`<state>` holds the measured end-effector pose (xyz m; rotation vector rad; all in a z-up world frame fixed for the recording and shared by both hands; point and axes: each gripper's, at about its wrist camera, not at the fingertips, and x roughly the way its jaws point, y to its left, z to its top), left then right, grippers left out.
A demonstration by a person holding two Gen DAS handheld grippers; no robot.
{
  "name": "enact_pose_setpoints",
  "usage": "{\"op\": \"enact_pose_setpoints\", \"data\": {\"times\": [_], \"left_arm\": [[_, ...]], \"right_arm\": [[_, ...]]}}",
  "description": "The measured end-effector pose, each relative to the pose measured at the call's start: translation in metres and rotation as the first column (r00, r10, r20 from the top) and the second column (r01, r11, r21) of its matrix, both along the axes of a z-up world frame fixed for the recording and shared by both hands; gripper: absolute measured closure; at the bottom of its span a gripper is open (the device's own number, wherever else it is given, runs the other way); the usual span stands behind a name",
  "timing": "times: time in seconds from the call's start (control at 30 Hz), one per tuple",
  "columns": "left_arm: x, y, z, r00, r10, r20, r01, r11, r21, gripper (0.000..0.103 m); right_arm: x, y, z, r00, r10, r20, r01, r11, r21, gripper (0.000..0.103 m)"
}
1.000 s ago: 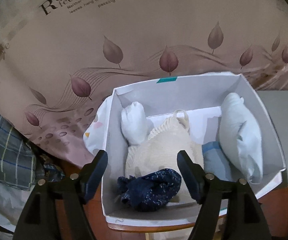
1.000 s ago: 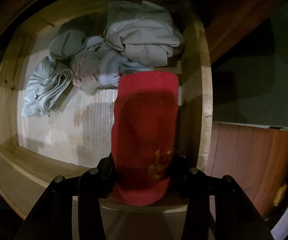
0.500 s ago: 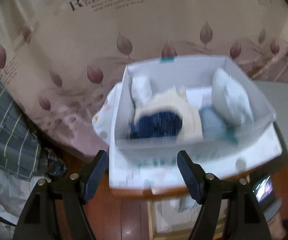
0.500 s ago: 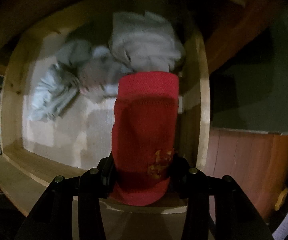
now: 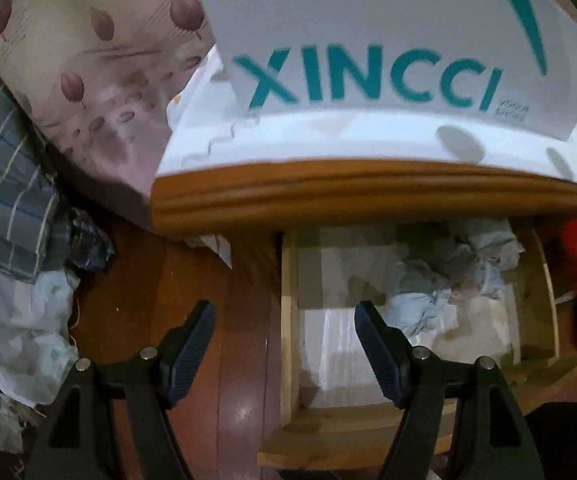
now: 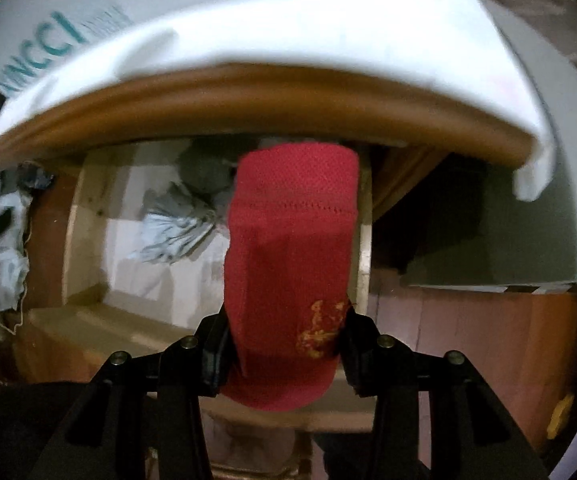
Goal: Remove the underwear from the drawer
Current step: 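Carry the red garment over the box and lower it in with the right tool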
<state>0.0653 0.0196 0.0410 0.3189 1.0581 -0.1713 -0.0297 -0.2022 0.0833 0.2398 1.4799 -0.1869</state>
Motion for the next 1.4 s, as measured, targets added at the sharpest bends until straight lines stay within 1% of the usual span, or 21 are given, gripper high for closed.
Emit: {"op": "enact_pose_setpoints", "data": {"times": [0.17, 0.23, 0.27, 0.33, 0.37, 0.47, 0.57, 0.6, 0.7, 0.77, 0.87, 0.93, 1.07, 1.17, 1.23, 1.27, 1.33, 1.4], "left_arm": [[0.000, 0.006, -0.008, 1.000, 0.007, -0.009, -0.007, 1.000, 0.002, 0.029], [0.001, 0.006, -0.005, 1.000, 0.014, 0.016, -0.014, 1.000, 0.027, 0.029], [0.000, 0.007, -0.003, 1.000, 0.010, 0.027, -0.010, 1.000, 0.028, 0.029], [0.000, 0.007, -0.001, 0.999, 0.004, 0.038, -0.005, 1.000, 0.023, 0.029], [-0.001, 0.007, 0.000, 0.999, 0.003, 0.043, -0.004, 1.000, 0.027, 0.029], [-0.002, 0.007, 0.002, 0.998, 0.000, 0.067, -0.004, 0.999, 0.052, 0.029], [-0.002, 0.010, 0.006, 0.996, 0.010, 0.092, -0.016, 0.998, 0.069, 0.029], [-0.001, 0.012, 0.006, 0.995, 0.018, 0.093, -0.024, 0.998, 0.063, 0.029], [0.005, 0.023, 0.007, 0.996, 0.058, 0.063, -0.059, 0.998, 0.014, 0.029], [0.009, 0.031, 0.007, 0.995, 0.091, 0.051, -0.091, 0.996, -0.008, 0.029], [0.014, 0.040, 0.006, 0.991, 0.129, 0.040, -0.128, 0.992, -0.020, 0.029], [0.015, 0.041, 0.006, 0.990, 0.136, 0.035, -0.135, 0.991, -0.024, 0.029], [0.018, 0.041, 0.004, 0.991, 0.132, 0.029, -0.131, 0.991, -0.015, 0.029], [0.019, 0.041, 0.003, 0.991, 0.130, 0.021, -0.129, 0.991, -0.022, 0.029], [0.021, 0.040, 0.003, 0.992, 0.128, 0.015, -0.128, 0.991, -0.026, 0.029], [0.021, 0.040, 0.002, 0.992, 0.127, 0.011, -0.127, 0.992, -0.027, 0.029], [0.022, 0.039, 0.000, 0.993, 0.120, 0.002, -0.120, 0.992, -0.032, 0.029], [0.022, 0.037, -0.003, 0.994, 0.113, -0.010, -0.113, 0.993, -0.037, 0.029]], "right_arm": [[0.004, 0.004, 0.059, 0.998, 0.042, 0.044, -0.041, 0.999, -0.025, 0.062], [0.009, 0.004, 0.082, 0.996, 0.057, 0.069, -0.054, 0.998, -0.040, 0.062], [0.012, 0.006, 0.096, 0.994, 0.071, 0.085, -0.067, 0.996, -0.054, 0.062], [0.024, 0.009, 0.127, 0.988, 0.086, 0.128, -0.079, 0.995, -0.063, 0.062], [0.029, 0.010, 0.138, 0.985, 0.093, 0.143, -0.084, 0.994, -0.066, 0.062], [0.056, 0.014, 0.177, 0.972, 0.111, 0.205, -0.095, 0.992, -0.085, 0.062], [0.084, 0.017, 0.199, 0.962, 0.106, 0.253, -0.087, 0.993, -0.084, 0.062], [0.096, 0.019, 0.205, 0.957, 0.106, 0.270, -0.087, 0.993, -0.082, 0.062], [0.131, 0.026, 0.215, 0.948, 0.104, 0.302, -0.086, 0.994, -0.073, 0.062], [0.152, 0.034, 0.217, 0.943, 0.108, 0.315, -0.090, 0.993, -0.072, 0.062], [0.179, 0.043, 0.206, 0.945, 0.108, 0.308, -0.098, 0.994, -0.048, 0.061], [0.198, 0.049, 0.194, 0.951, 0.114, 0.289, -0.106, 0.993, -0.042, 0.061], [0.226, 0.055, 0.157, 0.967, 0.109, 0.230, -0.103, 0.994, -0.039, 0.061], [0.236, 0.057, 0.132, 0.977, 0.113, 0.182, -0.107, 0.993, -0.044, 0.060], [0.239, 0.055, 0.116, 0.981, 0.114, 0.157, -0.108, 0.993, -0.043, 0.059], [0.239, 0.054, 0.110, 0.982, 0.110, 0.153, -0.107, 0.994, -0.034, 0.057], [0.239, 0.053, 0.105, 0.981, 0.112, 0.159, -0.110, 0.994, -0.022, 0.053], [0.236, 0.055, 0.106, 0.977, 0.127, 0.170, -0.127, 0.992, -0.013, 0.046]]}}
